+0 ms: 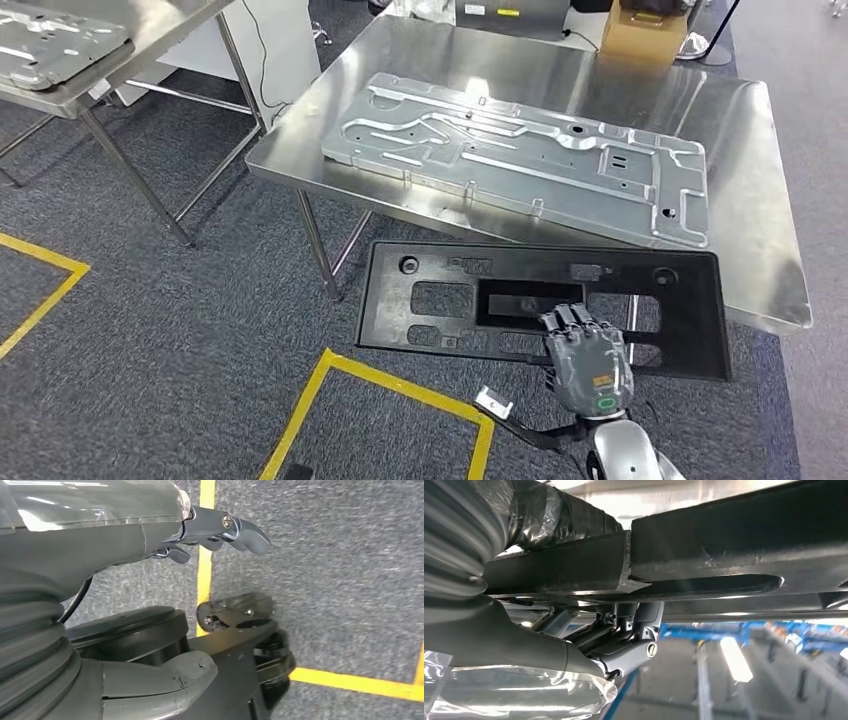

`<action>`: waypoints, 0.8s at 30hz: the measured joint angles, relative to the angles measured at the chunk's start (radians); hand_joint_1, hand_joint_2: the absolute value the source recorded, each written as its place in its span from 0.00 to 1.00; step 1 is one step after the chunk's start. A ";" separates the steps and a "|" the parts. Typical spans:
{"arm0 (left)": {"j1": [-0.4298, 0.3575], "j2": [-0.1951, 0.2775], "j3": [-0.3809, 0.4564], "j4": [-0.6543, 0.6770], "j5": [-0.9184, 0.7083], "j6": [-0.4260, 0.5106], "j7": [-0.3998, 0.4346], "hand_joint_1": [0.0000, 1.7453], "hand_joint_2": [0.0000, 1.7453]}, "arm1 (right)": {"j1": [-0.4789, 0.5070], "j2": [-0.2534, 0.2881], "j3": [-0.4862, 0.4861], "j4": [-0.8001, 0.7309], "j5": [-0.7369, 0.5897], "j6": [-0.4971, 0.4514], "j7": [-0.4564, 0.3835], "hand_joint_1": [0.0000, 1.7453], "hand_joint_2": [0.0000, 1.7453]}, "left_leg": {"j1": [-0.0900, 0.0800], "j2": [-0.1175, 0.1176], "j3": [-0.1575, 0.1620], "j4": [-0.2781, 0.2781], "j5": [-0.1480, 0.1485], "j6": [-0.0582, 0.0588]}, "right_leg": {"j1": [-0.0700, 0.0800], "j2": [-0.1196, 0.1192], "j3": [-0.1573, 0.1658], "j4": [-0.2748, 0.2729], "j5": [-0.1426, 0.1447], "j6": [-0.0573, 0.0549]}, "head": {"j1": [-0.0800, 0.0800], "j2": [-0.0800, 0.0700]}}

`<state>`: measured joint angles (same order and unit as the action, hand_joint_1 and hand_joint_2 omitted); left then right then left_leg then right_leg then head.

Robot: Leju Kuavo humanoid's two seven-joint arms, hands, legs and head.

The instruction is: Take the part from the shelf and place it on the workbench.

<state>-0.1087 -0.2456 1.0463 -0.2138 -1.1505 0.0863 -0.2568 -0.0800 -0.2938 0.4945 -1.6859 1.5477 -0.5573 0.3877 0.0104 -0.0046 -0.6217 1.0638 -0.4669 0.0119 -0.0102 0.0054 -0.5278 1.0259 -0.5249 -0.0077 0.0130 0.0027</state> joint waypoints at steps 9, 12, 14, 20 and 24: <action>0.006 0.004 0.002 0.000 0.006 0.000 -0.013 0.00 1.00 | 0.217 0.118 -0.320 -0.125 0.000 -0.066 -0.214 1.00 1.00 | 0.002 -0.006 0.059 -0.045 -0.013 0.045 | -0.004 -0.001 -0.128 0.240 -0.095 0.046 | 0.002 0.000; 0.009 0.004 0.002 0.000 0.006 0.000 -0.013 0.00 1.00 | 0.255 0.140 -0.376 -0.126 0.000 -0.064 -0.217 1.00 1.00 | 0.002 -0.006 0.085 -0.045 -0.035 0.041 | -0.005 -0.002 -0.158 0.210 -0.038 0.046 | 0.002 0.000; 0.008 0.004 0.002 0.001 0.005 0.000 -0.013 0.00 1.00 | 0.265 0.151 -0.394 -0.126 0.000 -0.058 -0.218 1.00 1.00 | 0.001 -0.004 0.106 -0.045 -0.051 0.034 | -0.003 -0.004 -0.121 0.087 0.043 0.038 | 0.002 0.000; 0.004 0.004 0.002 0.002 0.004 0.001 -0.013 0.00 1.00 | 0.286 0.171 -0.419 -0.123 0.000 -0.055 -0.214 1.00 1.00 | -0.002 -0.003 0.127 -0.036 -0.065 0.009 | 0.008 -0.006 -0.096 0.017 0.067 0.006 | 0.001 0.000; 0.004 0.004 0.002 0.002 0.004 0.001 -0.013 0.00 1.00 | 0.286 0.171 -0.419 -0.123 0.000 -0.055 -0.214 1.00 1.00 | -0.002 -0.003 0.127 -0.036 -0.065 0.009 | 0.008 -0.006 -0.096 0.017 0.067 0.006 | 0.001 0.000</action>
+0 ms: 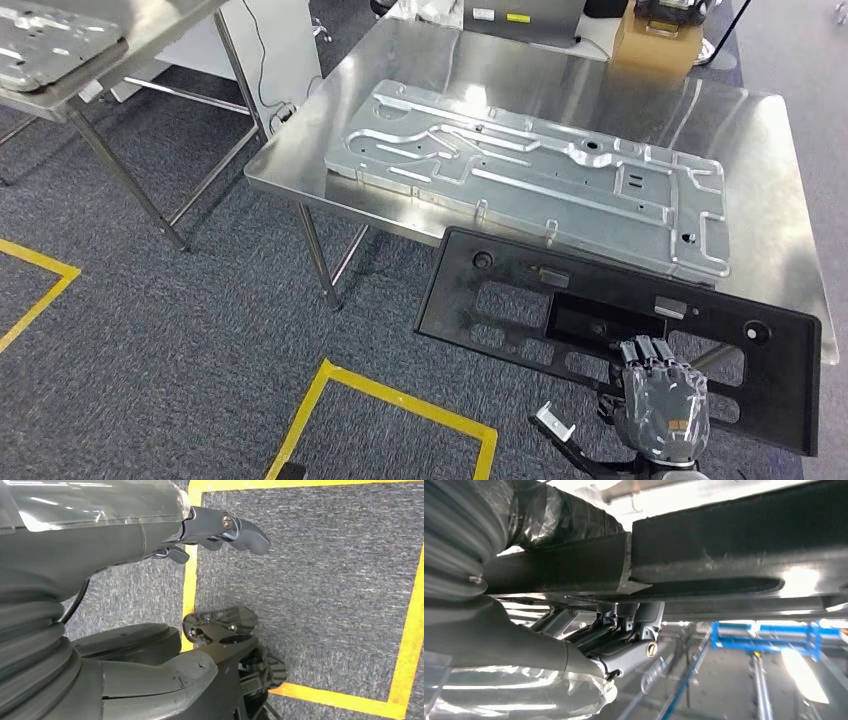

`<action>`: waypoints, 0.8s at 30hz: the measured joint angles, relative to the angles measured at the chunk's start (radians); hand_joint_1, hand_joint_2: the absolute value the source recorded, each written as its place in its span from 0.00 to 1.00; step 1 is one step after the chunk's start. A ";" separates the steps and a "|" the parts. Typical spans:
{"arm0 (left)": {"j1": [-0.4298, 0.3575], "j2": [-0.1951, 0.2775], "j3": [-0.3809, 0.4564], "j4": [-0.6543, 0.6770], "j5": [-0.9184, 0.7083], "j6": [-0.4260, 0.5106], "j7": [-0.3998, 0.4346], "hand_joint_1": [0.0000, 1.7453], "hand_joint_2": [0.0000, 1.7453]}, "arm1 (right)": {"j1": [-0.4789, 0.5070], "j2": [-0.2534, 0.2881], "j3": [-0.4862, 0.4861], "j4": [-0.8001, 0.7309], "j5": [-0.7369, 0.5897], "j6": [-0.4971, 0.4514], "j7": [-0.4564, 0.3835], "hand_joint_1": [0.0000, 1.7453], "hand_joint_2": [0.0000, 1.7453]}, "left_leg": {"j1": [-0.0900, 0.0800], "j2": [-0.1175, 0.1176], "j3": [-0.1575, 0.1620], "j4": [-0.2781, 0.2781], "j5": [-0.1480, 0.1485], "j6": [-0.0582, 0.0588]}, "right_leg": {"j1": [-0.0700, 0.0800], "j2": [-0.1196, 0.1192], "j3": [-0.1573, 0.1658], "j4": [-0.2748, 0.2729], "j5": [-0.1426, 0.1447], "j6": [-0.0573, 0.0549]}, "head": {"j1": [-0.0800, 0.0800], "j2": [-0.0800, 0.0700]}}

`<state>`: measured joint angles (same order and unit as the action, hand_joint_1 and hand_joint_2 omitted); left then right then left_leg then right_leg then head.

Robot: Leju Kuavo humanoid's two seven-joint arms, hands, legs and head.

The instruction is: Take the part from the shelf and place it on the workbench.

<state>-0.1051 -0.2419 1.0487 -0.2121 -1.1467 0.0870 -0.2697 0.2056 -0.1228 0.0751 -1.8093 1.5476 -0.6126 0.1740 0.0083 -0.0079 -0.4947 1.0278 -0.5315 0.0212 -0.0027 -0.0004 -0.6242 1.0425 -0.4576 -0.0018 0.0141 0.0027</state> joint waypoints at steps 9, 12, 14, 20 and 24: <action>-0.005 0.001 0.000 0.000 0.000 0.001 0.000 0.00 1.00 | 0.003 0.017 -0.024 0.000 -0.004 -0.009 0.003 1.00 1.00 | 0.002 0.002 -0.085 0.160 -0.069 -0.016 | -0.009 0.000 0.038 -0.013 -0.015 -0.021 | -0.001 0.000; 0.000 0.002 0.002 0.000 -0.007 0.003 0.006 0.00 1.00 | 0.001 0.025 -0.062 0.006 -0.016 -0.003 -0.006 1.00 1.00 | -0.004 0.001 -0.135 0.101 0.012 0.004 | -0.006 0.006 0.087 -0.007 -0.053 -0.006 | -0.001 0.000; 0.000 0.002 0.002 0.000 -0.013 0.002 0.011 0.00 1.00 | -0.008 0.027 -0.074 0.014 -0.019 0.003 -0.015 1.00 1.00 | -0.006 0.001 -0.097 -0.005 0.069 0.028 | -0.006 0.008 0.103 0.013 -0.074 0.014 | -0.001 0.000; -0.003 0.001 0.002 0.000 -0.015 0.001 0.012 0.00 1.00 | -0.017 0.028 -0.080 0.024 -0.019 0.003 -0.016 1.00 1.00 | -0.001 0.000 -0.051 -0.017 0.046 0.037 | -0.017 0.005 -0.066 0.250 -0.164 0.037 | 0.000 0.000; -0.002 0.000 0.002 0.000 -0.021 -0.002 0.013 0.00 1.00 | -0.029 0.028 -0.080 0.035 -0.019 0.019 -0.020 1.00 1.00 | 0.001 -0.002 -0.010 -0.016 0.011 0.022 | -0.020 0.001 -0.022 0.055 -0.018 0.038 | 0.000 0.000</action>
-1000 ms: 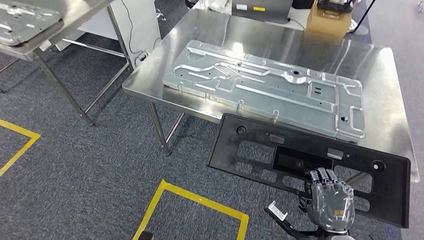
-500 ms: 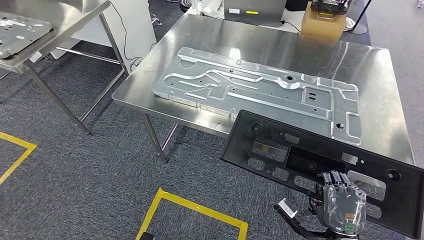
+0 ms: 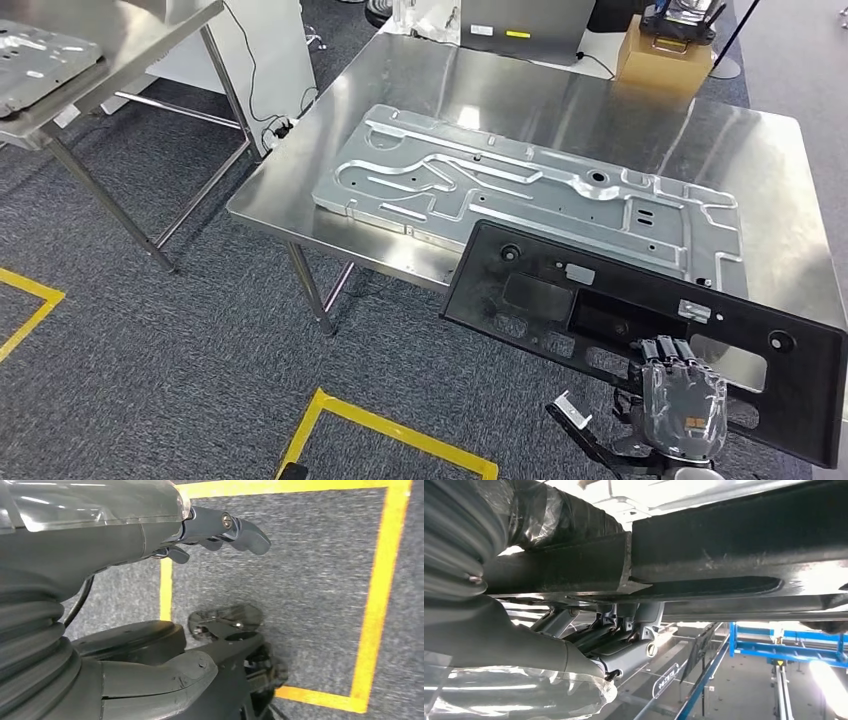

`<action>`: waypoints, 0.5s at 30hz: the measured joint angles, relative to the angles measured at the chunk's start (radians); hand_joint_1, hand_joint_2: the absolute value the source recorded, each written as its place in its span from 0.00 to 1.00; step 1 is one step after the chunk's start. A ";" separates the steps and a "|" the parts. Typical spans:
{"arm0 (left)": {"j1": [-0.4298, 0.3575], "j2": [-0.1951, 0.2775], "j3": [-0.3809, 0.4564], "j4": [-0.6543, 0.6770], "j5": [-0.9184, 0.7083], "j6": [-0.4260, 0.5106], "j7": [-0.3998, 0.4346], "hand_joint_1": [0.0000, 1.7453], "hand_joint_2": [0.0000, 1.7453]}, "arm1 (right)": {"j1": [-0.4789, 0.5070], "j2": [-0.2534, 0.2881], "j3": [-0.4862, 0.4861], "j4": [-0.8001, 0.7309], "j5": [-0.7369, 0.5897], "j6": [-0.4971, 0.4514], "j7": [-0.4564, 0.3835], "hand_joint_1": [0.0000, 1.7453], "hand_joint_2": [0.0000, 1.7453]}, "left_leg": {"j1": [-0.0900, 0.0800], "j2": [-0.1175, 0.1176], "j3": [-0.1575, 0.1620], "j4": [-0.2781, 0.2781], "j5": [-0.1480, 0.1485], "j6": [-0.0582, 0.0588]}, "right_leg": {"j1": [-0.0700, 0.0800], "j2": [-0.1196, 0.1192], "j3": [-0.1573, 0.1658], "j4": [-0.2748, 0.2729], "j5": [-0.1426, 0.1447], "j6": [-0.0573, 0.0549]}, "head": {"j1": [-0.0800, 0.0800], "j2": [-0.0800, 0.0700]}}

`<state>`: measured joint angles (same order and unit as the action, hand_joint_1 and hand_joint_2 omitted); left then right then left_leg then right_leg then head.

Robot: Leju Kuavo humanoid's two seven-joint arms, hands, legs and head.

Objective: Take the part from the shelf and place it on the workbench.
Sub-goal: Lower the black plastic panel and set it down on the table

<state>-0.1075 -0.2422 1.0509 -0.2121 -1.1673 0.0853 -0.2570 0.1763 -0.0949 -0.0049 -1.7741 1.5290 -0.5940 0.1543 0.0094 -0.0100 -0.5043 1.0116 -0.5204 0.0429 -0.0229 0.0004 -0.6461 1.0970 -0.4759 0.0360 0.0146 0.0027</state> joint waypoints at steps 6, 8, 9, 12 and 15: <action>-0.014 0.000 -0.007 0.000 -0.027 -0.009 0.008 0.00 1.00 | -0.134 -0.004 0.005 0.096 -0.013 0.068 0.000 1.00 1.00 | 0.000 0.005 -0.003 0.050 -0.028 -0.036 | 0.005 0.003 0.031 -0.054 0.018 -0.045 | -0.002 0.000; -0.020 -0.001 -0.011 0.000 -0.033 -0.012 0.011 0.00 1.00 | -0.200 -0.011 0.008 0.141 -0.023 0.088 0.003 1.00 1.00 | 0.002 0.005 -0.067 0.158 -0.063 -0.043 | 0.005 0.003 0.044 -0.057 0.010 -0.057 | -0.002 0.000; -0.021 -0.001 -0.013 0.000 -0.036 -0.013 0.014 0.00 1.00 | -0.232 -0.016 0.010 0.166 -0.028 0.096 0.005 1.00 1.00 | 0.002 0.005 -0.111 0.222 -0.087 -0.044 | 0.007 0.003 0.048 -0.058 0.004 -0.061 | -0.003 0.000; -0.018 -0.001 -0.018 0.000 -0.040 -0.017 0.021 0.00 1.00 | -0.308 -0.034 0.014 0.251 -0.049 0.119 0.011 1.00 1.00 | 0.001 0.005 -0.186 0.274 -0.082 -0.037 | 0.014 0.004 0.072 -0.057 -0.016 -0.064 | -0.003 0.000; -0.017 0.000 -0.022 0.000 -0.041 -0.018 0.023 0.00 1.00 | -0.367 -0.049 0.016 0.318 -0.066 0.129 0.014 1.00 1.00 | -0.010 0.007 -0.155 0.102 0.053 -0.011 | 0.019 0.002 0.103 -0.059 -0.041 -0.060 | -0.002 0.000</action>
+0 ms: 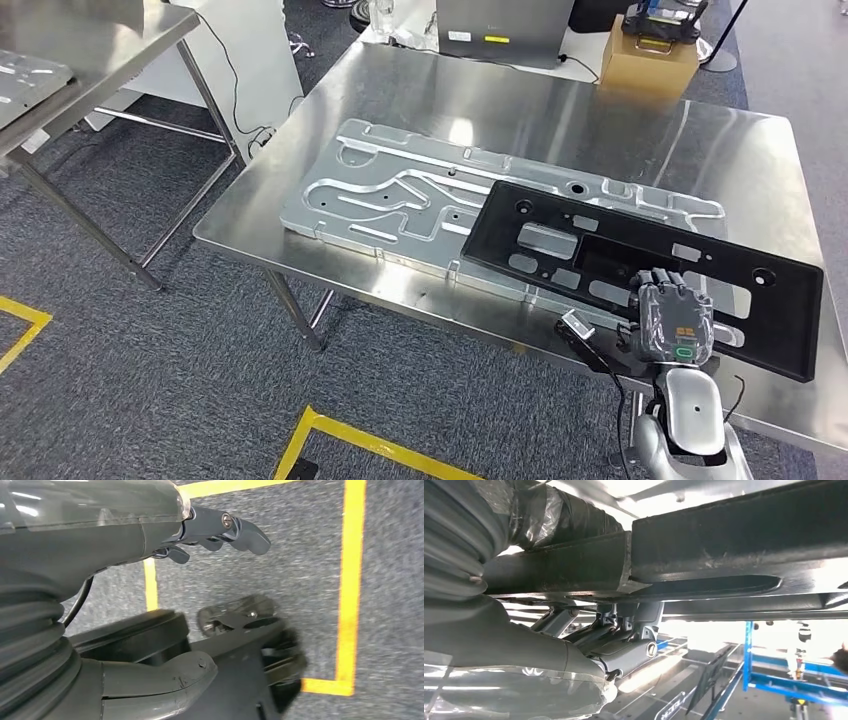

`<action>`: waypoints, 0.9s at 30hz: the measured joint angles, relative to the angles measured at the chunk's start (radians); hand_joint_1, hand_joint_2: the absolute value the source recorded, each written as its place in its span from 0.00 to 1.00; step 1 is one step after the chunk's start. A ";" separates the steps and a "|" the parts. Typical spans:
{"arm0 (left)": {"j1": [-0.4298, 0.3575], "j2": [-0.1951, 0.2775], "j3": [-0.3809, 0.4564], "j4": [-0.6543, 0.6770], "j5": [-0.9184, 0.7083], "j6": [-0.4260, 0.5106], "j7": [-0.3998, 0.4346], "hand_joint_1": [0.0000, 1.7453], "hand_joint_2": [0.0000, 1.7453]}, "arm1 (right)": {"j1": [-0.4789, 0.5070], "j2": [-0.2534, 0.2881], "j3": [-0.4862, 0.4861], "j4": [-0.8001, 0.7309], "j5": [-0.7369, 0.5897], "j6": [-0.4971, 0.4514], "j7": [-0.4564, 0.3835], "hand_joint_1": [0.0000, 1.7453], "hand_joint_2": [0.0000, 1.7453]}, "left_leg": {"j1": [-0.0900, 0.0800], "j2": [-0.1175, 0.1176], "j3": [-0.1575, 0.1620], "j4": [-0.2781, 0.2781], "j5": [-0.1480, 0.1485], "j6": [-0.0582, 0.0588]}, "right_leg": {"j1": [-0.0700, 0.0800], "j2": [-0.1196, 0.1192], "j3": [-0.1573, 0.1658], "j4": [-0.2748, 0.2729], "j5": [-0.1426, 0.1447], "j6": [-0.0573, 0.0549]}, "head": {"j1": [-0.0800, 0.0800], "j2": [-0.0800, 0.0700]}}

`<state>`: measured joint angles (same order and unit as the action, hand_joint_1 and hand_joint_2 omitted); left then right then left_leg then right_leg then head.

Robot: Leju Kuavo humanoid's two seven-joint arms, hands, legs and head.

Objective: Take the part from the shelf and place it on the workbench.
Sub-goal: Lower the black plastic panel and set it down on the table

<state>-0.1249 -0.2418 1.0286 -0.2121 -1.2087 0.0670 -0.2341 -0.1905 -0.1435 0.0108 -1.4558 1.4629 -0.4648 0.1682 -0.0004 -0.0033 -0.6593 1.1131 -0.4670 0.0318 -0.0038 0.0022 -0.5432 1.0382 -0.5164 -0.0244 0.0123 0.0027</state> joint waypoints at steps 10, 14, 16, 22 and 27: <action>-0.013 -0.004 -0.014 0.000 -0.016 -0.014 0.011 0.00 1.00 | -0.143 0.000 0.081 0.151 0.048 0.028 0.004 1.00 1.00 | 0.003 -0.003 0.099 -0.132 0.022 0.027 | -0.016 -0.002 -0.112 0.207 -0.073 0.057 | 0.001 0.000; -0.010 -0.007 -0.018 0.000 -0.019 -0.015 0.016 0.00 1.00 | -0.184 0.003 0.130 0.195 0.058 0.042 0.009 1.00 1.00 | 0.016 -0.010 0.142 -0.125 -0.018 0.010 | -0.035 -0.003 -0.146 0.135 0.008 0.074 | 0.001 0.000; -0.011 -0.008 -0.018 0.000 -0.019 -0.015 0.016 0.00 1.00 | -0.198 0.005 0.144 0.210 0.060 0.044 0.009 1.00 1.00 | 0.020 -0.014 0.159 -0.114 -0.042 -0.007 | -0.037 -0.004 -0.124 0.034 0.082 0.074 | 0.001 0.000; -0.014 -0.008 -0.021 0.000 -0.020 -0.015 0.016 0.00 1.00 | -0.219 0.008 0.163 0.230 0.060 0.047 0.010 1.00 1.00 | 0.024 -0.009 0.116 -0.019 -0.056 -0.041 | -0.030 -0.001 -0.098 0.001 0.087 0.025 | 0.000 0.000; -0.013 -0.008 -0.025 0.000 -0.020 -0.015 0.016 0.00 1.00 | -0.227 0.013 0.171 0.244 0.060 0.047 0.009 1.00 1.00 | 0.022 -0.003 -0.048 0.193 -0.126 -0.042 | -0.017 0.000 -0.055 -0.004 0.053 0.006 | -0.001 0.000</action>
<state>-0.1376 -0.2496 1.0035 -0.2118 -1.2287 0.0519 -0.2178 -0.4172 -0.1302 0.1820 -1.2122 1.5232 -0.4178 0.1773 0.0214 -0.0068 -0.7078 1.3060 -0.5934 -0.0098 -0.0213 0.0025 -0.5985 1.0340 -0.4633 -0.0184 0.0115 0.0027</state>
